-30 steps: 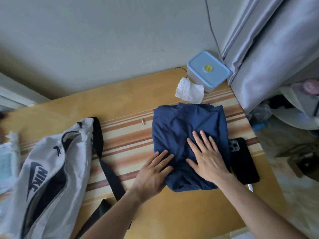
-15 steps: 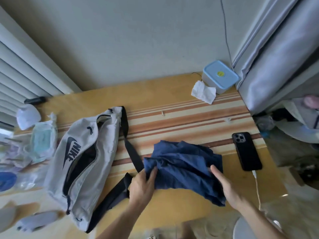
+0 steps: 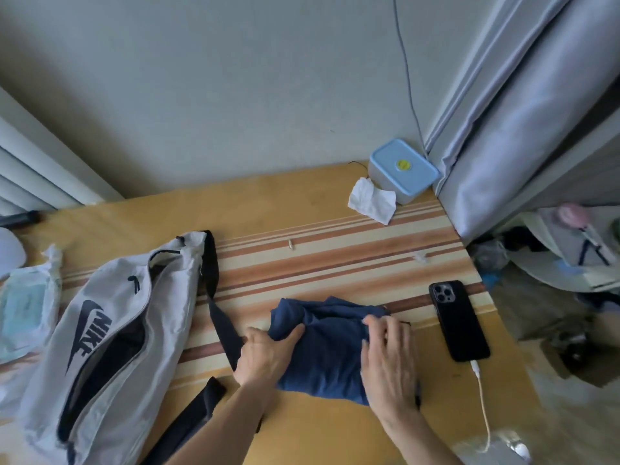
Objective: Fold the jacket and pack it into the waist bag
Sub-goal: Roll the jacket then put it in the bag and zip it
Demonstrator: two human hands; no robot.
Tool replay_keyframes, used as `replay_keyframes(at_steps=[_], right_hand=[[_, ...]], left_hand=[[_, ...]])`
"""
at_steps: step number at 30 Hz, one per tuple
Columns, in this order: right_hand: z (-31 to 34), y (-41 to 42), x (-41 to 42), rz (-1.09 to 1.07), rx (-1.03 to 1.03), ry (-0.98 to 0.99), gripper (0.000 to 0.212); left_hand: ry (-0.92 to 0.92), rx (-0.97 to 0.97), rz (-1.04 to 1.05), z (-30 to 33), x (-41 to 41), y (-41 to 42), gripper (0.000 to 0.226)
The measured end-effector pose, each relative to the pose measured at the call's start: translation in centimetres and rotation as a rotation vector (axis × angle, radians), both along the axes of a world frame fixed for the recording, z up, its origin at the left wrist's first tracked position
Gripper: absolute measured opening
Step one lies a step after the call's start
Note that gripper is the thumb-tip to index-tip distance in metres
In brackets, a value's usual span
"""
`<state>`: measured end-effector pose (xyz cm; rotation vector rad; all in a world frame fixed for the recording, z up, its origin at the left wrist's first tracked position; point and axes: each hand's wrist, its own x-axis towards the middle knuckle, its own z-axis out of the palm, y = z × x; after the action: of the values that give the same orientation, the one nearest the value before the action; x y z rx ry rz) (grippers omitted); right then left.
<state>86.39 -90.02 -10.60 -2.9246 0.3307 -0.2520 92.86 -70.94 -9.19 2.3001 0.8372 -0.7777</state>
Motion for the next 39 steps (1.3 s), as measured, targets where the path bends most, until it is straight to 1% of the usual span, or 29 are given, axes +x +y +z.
replay_keyframes(at_steps=[1,2,3,6,7,8,9,11,12,13,14,15,16,17,18,19,20,21,23,25,26,27,29,30,32,34,36,38,39], right_hand=[[-0.3,0.8,-0.3,0.142,-0.001,-0.021,0.029],[-0.8,1.3,-0.6,0.239,0.011,0.019,0.023],[-1.2,1.7,-0.9,0.272,0.053,0.099,0.022],[-1.1,1.7,-0.6,0.206,0.265,0.420,0.056],[-0.8,1.5,-0.2,0.172,0.376,0.507,0.065],[-0.2,1.3,0.1,0.125,0.540,0.575,0.070],[0.7,0.9,0.6,0.062,0.793,0.629,0.070],[3.3,0.0,1.7,-0.143,1.439,0.660,0.061],[4.0,-0.7,1.9,-0.241,1.645,0.640,0.055],[4.5,-1.4,2.0,-0.302,1.701,0.582,0.051],[4.7,-2.3,1.9,-0.353,1.592,0.499,0.050],[4.7,-3.1,1.5,-0.401,1.383,0.407,0.054],[4.3,-4.1,1.0,-0.432,1.087,0.320,0.061],[3.8,-5.0,0.5,-0.412,0.797,0.230,0.066],[3.3,-5.8,-0.2,-0.308,0.581,0.139,0.065],[2.3,-6.4,-0.9,-0.167,0.441,0.105,0.058],[1.0,-6.9,-1.7,-0.044,0.365,0.147,0.052],[-0.1,-7.1,-2.4,0.018,0.348,0.235,0.050],[-2.4,-7.3,-3.7,0.030,0.362,0.403,0.054],[-4.0,-7.5,-4.5,0.011,0.396,0.434,0.057],[-4.3,-7.5,-4.5,0.004,0.420,0.428,0.057],[-4.2,-7.4,-4.4,0.005,0.439,0.419,0.057],[-4.1,-7.2,-4.3,-0.008,0.501,0.411,0.056],[-3.9,-7.1,-4.2,-0.021,0.545,0.411,0.055],[-3.3,-6.5,-3.9,-0.010,0.589,0.405,0.053],[-2.3,-5.5,-3.3,0.030,0.587,0.403,0.051],[-0.6,-4.0,-2.2,0.047,0.657,0.399,0.049],[1.5,-1.7,-0.8,0.047,0.751,0.372,0.053],[2.7,-0.3,-0.1,0.030,0.811,0.349,0.059]], left_hand=[[0.001,-0.016,0.013,-0.3,0.0,0.0,0.087],[-0.014,-0.028,0.028,-0.6,0.0,0.0,0.082],[-0.034,-0.046,0.052,-0.7,0.0,-0.1,0.077],[-0.137,-0.160,0.124,0.4,-0.2,-0.7,0.062],[-0.188,-0.209,0.120,1.2,-0.3,-1.1,0.056],[-0.230,-0.267,0.110,2.0,-0.5,-1.7,0.051],[-0.254,-0.340,0.088,2.9,-0.8,-2.3,0.047],[-0.275,-0.496,-0.032,4.3,-1.6,-3.9,0.041],[-0.298,-0.544,-0.147,4.6,-2.2,-4.7,0.039],[-0.338,-0.557,-0.294,4.7,-2.7,-5.5,0.037],[-0.382,-0.530,-0.454,4.2,-3.2,-6.3,0.035],[-0.412,-0.468,-0.616,3.6,-3.7,-7.0,0.036],[-0.416,-0.383,-0.760,2.9,-4.1,-7.7,0.041],[-0.402,-0.305,-0.880,2.0,-4.5,-8.3,0.046],[-0.398,-0.250,-0.985,1.1,-4.9,-8.8,0.051],[-0.416,-0.218,-1.071,0.1,-5.4,-9.2,0.053],[-0.440,-0.198,-1.131,-0.8,-5.7,-9.6,0.054],[-0.447,-0.181,-1.173,-1.8,-5.9,-9.9,0.055],[-0.426,-0.168,-1.226,-3.3,-5.9,-10.2,0.056],[-0.416,-0.209,-1.222,-3.6,-5.4,-10.1,0.056],[-0.429,-0.252,-1.162,-3.6,-5.2,-9.9,0.054],[-0.462,-0.306,-1.038,-3.5,-5.1,-9.8,0.052],[-0.492,-0.359,-0.667,-3.3,-5.5,-9.5,0.049],[-0.432,-0.367,-0.485,-3.0,-5.5,-9.5,0.051],[-0.181,-0.474,-0.217,-2.2,-5.0,-9.4,0.051],[0.018,-0.599,-0.066,-1.3,-4.2,-8.9,0.035],[0.066,-0.749,0.091,-0.2,-3.9,-7.2,0.024],[0.047,-0.931,0.231,1.6,-3.7,-4.2,0.033],[0.026,-1.015,0.301,2.7,-3.6,-2.2,0.038]])
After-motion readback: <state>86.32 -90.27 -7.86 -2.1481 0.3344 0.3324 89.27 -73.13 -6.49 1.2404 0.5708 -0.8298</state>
